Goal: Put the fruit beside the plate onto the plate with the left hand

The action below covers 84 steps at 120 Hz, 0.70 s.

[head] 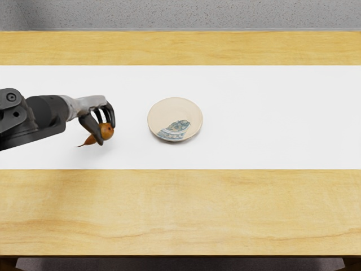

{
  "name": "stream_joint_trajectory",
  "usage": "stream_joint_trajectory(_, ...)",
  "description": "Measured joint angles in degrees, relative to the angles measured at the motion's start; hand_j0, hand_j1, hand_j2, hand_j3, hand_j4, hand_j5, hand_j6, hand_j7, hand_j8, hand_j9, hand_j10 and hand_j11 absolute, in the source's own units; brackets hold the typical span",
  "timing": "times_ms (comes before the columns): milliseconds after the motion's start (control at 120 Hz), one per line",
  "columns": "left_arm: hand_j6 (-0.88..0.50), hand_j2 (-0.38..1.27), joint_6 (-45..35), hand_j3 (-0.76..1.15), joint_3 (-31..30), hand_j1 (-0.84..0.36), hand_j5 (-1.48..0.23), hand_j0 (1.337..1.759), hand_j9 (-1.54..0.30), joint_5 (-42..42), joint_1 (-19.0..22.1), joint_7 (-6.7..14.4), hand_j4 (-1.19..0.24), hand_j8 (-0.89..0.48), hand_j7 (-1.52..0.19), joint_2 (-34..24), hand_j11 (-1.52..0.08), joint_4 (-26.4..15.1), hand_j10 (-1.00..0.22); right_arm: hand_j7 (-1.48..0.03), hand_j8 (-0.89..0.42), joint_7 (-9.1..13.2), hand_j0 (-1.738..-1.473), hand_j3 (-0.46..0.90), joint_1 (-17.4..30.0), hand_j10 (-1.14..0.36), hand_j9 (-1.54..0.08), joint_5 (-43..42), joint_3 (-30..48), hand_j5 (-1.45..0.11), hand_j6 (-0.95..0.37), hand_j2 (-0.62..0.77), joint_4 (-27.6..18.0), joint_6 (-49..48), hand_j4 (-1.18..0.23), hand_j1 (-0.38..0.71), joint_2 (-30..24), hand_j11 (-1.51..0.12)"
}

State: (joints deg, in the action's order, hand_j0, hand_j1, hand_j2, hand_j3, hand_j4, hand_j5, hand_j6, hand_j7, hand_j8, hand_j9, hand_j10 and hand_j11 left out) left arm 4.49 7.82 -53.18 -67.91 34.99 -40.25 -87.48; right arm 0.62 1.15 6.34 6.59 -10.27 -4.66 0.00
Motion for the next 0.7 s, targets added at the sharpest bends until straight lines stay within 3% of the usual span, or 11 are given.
stream_joint_trajectory(258,-0.46,0.61,2.6,0.00,0.4,-0.39,-1.01,1.656,-1.00,4.7,-5.0,0.0,-0.74,-0.56,-1.00,3.3,-1.00,4.3,-0.75,-0.04,-0.03,0.0,-1.658,0.00,0.0,-0.03,-0.04,0.0,0.0,-0.04,-0.03,-0.01,0.0,0.0,-0.03,-0.31,0.0,-0.04)
stream_joint_trajectory(700,-0.48,0.58,5.1,0.00,1.5,-0.37,-1.01,1.656,-1.00,8.5,-10.8,0.0,-0.76,-0.59,-1.00,12.8,-1.01,13.0,-0.76,-0.04,-0.03,0.0,-1.658,0.00,-0.1,-0.03,-0.04,0.0,0.0,-0.04,-0.03,-0.01,0.0,0.0,-0.03,-0.31,0.0,-0.04)
